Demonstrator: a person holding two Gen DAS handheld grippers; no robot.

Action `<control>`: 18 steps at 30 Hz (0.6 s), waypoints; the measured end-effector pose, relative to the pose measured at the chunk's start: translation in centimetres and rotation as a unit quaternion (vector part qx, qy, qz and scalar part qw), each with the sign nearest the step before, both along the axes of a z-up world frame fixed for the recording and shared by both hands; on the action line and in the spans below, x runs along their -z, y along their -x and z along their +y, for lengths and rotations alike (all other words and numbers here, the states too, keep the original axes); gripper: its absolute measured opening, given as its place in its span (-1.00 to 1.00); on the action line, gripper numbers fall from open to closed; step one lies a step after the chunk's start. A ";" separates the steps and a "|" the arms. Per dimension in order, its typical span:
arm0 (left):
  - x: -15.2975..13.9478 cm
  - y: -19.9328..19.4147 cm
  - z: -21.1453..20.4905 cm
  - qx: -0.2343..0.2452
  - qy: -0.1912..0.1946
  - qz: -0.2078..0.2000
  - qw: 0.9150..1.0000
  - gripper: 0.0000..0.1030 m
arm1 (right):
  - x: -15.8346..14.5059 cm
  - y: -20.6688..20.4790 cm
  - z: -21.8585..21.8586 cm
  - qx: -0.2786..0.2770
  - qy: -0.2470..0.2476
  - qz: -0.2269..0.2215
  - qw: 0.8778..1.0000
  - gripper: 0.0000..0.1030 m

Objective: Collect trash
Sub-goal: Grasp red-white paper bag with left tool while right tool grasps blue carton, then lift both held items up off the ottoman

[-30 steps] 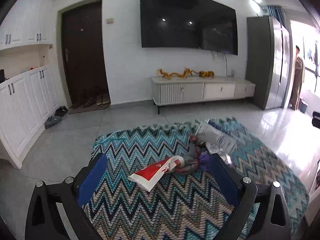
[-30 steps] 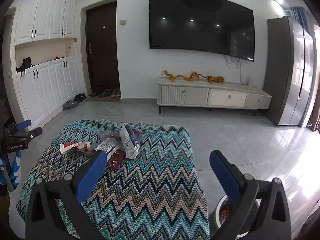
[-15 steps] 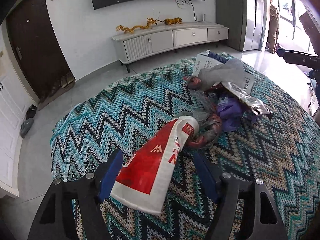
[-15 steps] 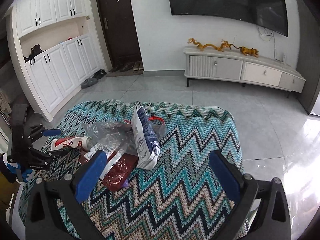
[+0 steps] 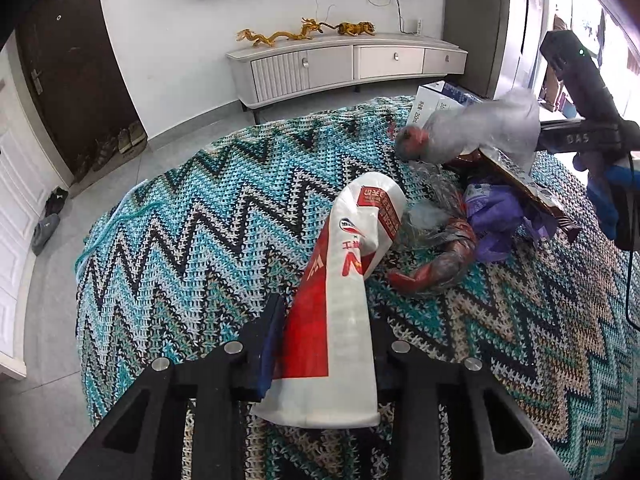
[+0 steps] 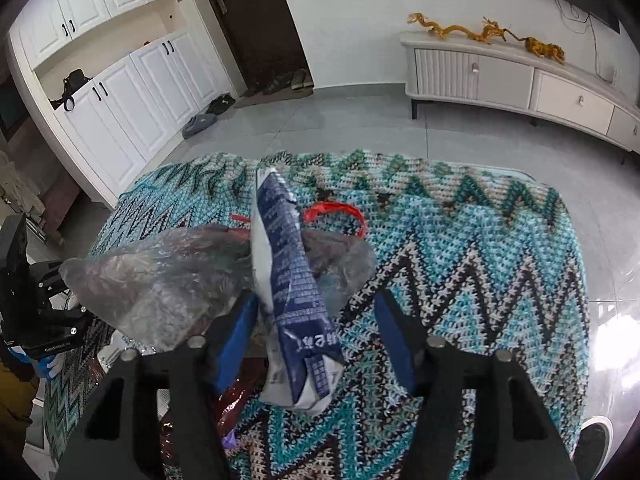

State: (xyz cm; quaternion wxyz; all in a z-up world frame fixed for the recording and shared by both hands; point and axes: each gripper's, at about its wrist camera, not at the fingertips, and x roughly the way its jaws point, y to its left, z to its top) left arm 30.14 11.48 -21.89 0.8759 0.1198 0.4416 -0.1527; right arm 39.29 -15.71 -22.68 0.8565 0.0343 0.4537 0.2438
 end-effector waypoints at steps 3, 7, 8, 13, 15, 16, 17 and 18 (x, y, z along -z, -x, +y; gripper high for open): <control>0.0 0.1 0.1 -0.008 0.011 -0.004 1.000 -0.45 | 0.3 0.4 -0.3 -0.007 -0.015 0.001 1.000 -0.25; -0.2 0.8 0.7 -0.033 0.031 -0.008 0.999 -0.48 | -0.1 1.8 -1.4 -0.003 -0.018 -0.005 1.000 -0.54; -0.3 1.0 0.8 -0.039 0.035 -0.009 0.999 -0.48 | -0.2 2.2 -1.7 0.000 -0.017 -0.006 1.000 -0.54; -0.9 2.5 1.9 -0.062 0.060 -0.012 0.996 -0.55 | -0.4 4.5 -3.5 0.011 -0.005 -0.006 1.000 -0.54; -1.3 3.1 2.3 -0.069 0.068 -0.017 0.995 -0.55 | -0.4 5.6 -4.3 0.019 -0.002 -0.004 1.000 -0.54; -1.5 3.4 2.4 -0.073 0.076 -0.016 0.994 -0.55 | -0.5 6.2 -4.7 0.023 0.000 -0.005 1.000 -0.54; -1.7 3.9 2.5 -0.076 0.082 -0.016 0.994 -0.55 | -0.6 6.8 -5.0 0.027 0.000 -0.006 1.000 -0.54; -1.8 4.4 2.6 -0.077 0.085 -0.018 0.993 -0.55 | -0.8 7.4 -5.4 0.033 -0.001 -0.007 0.999 -0.54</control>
